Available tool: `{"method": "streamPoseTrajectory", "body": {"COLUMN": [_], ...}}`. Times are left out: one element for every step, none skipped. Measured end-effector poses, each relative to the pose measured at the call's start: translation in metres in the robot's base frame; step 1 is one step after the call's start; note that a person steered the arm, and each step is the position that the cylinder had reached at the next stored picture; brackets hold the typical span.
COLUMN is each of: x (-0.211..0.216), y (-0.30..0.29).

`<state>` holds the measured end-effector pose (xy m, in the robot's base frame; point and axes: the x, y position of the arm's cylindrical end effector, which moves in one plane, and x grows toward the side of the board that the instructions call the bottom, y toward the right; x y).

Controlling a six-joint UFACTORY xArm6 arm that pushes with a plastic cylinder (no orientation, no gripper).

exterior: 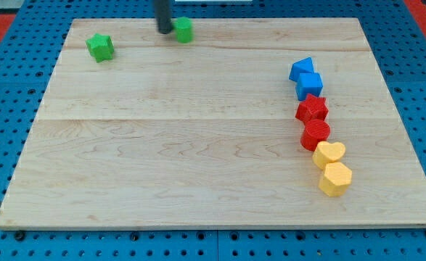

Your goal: Push the green circle to the top right

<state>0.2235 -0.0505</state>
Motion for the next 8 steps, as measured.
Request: {"method": "streamPoseTrajectory", "body": {"x": [-0.012, -0.028, 0.009, 0.049, 0.051, -0.013, -0.012, 0.021], "y": [0.027, 0.021, 0.070, 0.112, 0.119, 0.070, 0.124, 0.132]}}
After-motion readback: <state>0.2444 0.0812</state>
